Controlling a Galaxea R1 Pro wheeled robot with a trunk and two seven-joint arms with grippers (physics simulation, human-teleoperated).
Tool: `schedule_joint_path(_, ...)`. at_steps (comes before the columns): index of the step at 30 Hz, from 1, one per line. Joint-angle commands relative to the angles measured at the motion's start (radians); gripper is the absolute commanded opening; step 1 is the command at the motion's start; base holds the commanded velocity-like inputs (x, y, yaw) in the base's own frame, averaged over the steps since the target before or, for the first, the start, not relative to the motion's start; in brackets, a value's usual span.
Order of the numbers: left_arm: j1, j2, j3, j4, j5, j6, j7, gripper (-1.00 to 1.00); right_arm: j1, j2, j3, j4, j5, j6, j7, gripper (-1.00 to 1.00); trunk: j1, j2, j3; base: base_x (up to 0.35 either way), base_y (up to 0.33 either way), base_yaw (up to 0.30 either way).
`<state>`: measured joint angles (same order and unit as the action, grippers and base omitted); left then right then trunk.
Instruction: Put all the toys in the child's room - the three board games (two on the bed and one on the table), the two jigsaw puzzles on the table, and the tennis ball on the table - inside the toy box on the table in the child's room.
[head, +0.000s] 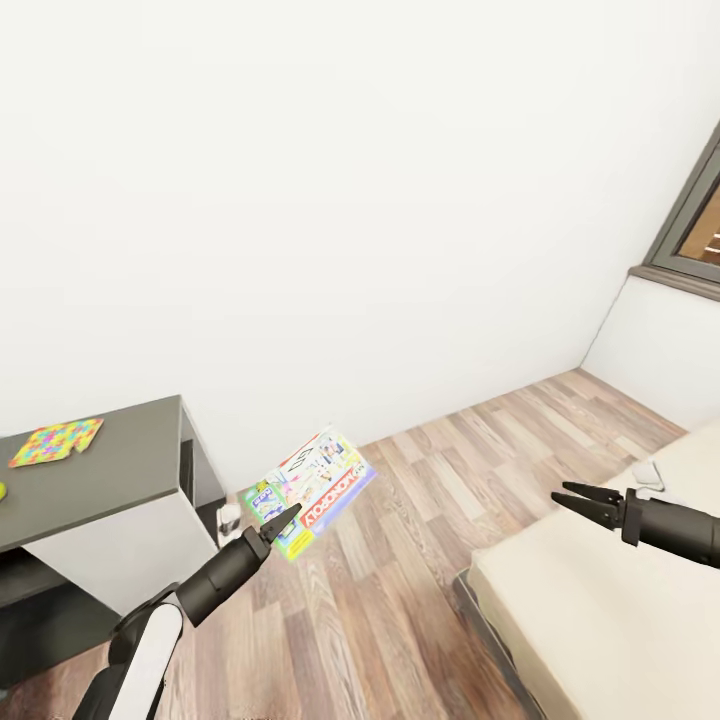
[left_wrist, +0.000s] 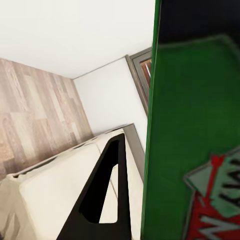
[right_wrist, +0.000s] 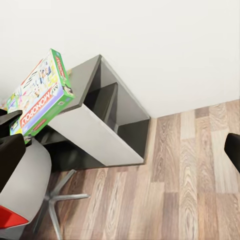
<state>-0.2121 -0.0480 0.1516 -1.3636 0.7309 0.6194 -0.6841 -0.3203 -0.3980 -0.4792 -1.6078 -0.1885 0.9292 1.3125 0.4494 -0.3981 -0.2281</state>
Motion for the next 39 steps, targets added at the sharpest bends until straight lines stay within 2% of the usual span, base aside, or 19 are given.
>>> schedule_joint_path(1, -0.001, -0.001, 0.002, 0.000, 0.006, 0.008, -0.001, -1.00, 0.000, 0.000, 0.001, 0.000, -0.003, 0.007, 0.001, 1.00, 0.001, -0.002, -0.001, 0.000, 0.000, 0.269)
schedule_joint_path(11, -0.001, -0.002, 0.000, 0.000, 0.006, 0.008, 0.021, -1.00, 0.000, 0.009, 0.012, 0.002, -0.005, 0.001, 0.000, 1.00, 0.001, -0.002, 0.003, 0.000, 0.000, 0.188)
schedule_joint_path(16, -0.001, -0.003, -0.001, 0.000, 0.007, 0.008, 0.028, -1.00, 0.006, 0.021, 0.016, 0.009, -0.008, -0.036, -0.001, 1.00, 0.001, -0.002, 0.004, 0.000, 0.000, 0.051)
schedule_joint_path(18, -0.001, -0.005, -0.001, 0.000, 0.007, 0.009, 0.030, -1.00, 0.008, 0.038, 0.019, 0.013, -0.005, -0.080, -0.001, 1.00, 0.001, -0.002, 0.004, 0.000, 0.000, 0.023)
schedule_joint_path(24, 0.000, -0.008, 0.000, -0.002, 0.010, 0.009, 0.030, -1.00, 0.010, 0.048, 0.020, 0.014, -0.012, -0.108, 0.003, 1.00, 0.001, -0.002, 0.004, 0.000, 0.000, 0.009)
schedule_joint_path(30, 0.004, -0.010, 0.001, -0.006, 0.012, 0.007, 0.028, -1.00, 0.011, 0.050, 0.020, 0.006, -0.016, -0.079, 0.006, 1.00, 0.001, -0.002, 0.005, 0.000, 0.000, 0.025)
schedule_joint_path(39, 0.006, -0.016, 0.001, -0.006, 0.013, 0.005, 0.026, -1.00, 0.007, 0.052, 0.023, 0.003, -0.017, 0.011, 0.005, 1.00, 0.001, -0.002, 0.010, 0.000, 0.000, 0.162)
